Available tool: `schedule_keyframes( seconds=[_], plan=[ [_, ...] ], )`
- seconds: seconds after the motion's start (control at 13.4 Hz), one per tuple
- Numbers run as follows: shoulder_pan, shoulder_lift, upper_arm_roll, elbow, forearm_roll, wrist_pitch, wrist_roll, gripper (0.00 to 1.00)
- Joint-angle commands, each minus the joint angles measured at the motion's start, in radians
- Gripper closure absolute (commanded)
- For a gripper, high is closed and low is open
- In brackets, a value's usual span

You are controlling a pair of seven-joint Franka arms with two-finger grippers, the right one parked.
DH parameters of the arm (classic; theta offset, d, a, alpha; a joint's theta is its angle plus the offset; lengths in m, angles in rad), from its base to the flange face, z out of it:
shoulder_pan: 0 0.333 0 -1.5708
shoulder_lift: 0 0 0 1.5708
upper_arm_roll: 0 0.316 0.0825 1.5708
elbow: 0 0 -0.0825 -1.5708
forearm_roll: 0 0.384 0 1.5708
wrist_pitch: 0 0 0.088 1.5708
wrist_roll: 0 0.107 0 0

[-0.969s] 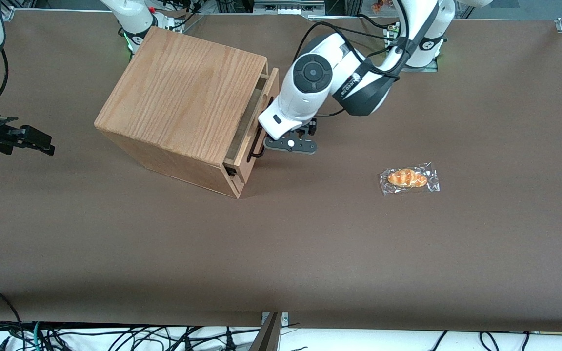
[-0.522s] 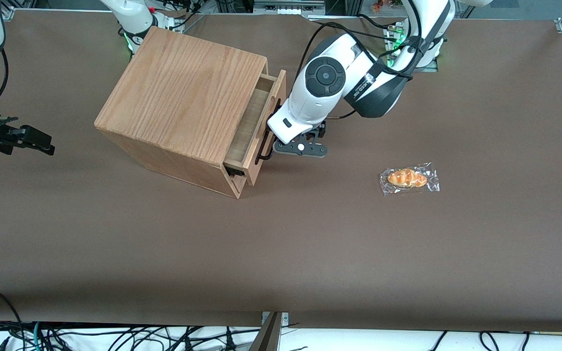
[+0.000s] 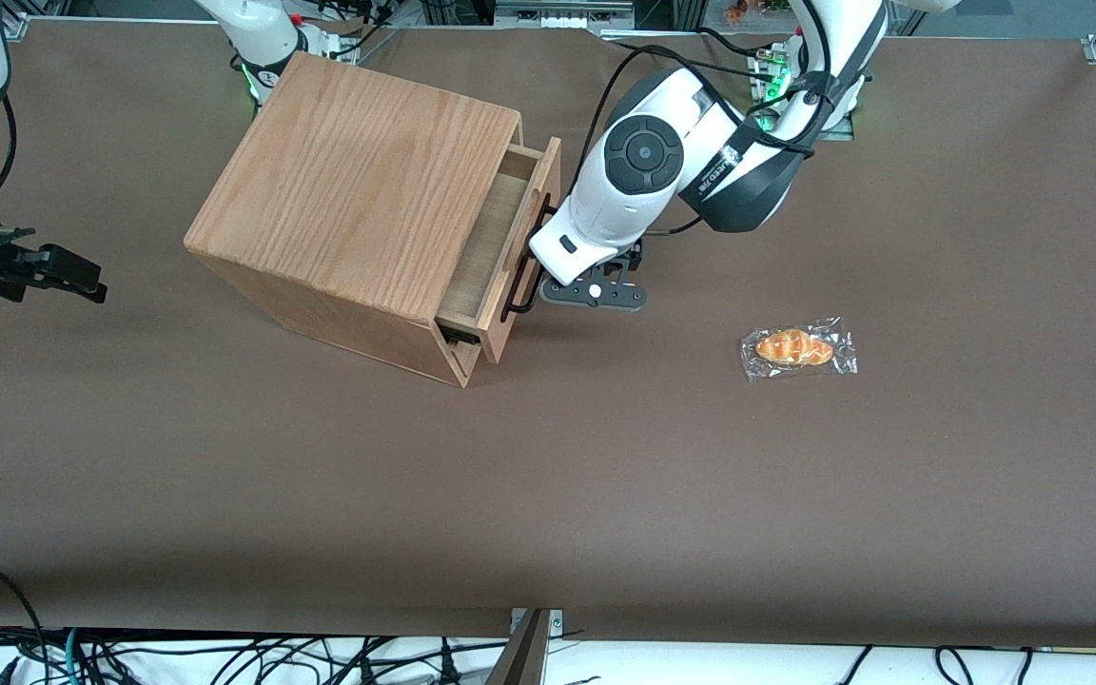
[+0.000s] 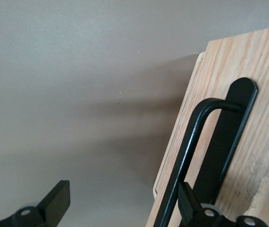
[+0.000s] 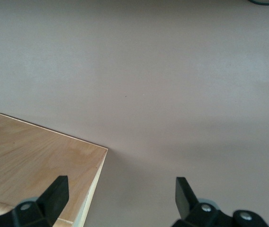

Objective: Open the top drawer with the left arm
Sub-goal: 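Pull the handle with the left gripper, sliding the drawer outward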

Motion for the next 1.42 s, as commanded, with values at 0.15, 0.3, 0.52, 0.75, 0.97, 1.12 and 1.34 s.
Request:
schedule_keyframes(
  seconds=[0.15,0.3,0.52,0.75,0.97,1.12,1.34],
  plan=[
    [0.000,-0.013,-0.002,-0.008,0.028,-0.020,0.012,0.00],
    [-0.011,-0.020,-0.002,-0.006,0.017,-0.020,0.001,0.00],
    [-0.016,-0.013,-0.002,-0.008,0.017,-0.012,0.007,0.00],
    [-0.019,-0.009,-0.002,-0.008,0.019,-0.009,0.012,0.00],
    [-0.017,0.002,-0.002,-0.008,0.022,-0.008,0.012,0.00],
    [-0.017,0.008,-0.002,-0.009,0.026,-0.006,0.012,0.00],
    [-0.008,0.003,-0.002,-0.021,0.028,-0.011,0.012,0.00]
  ],
)
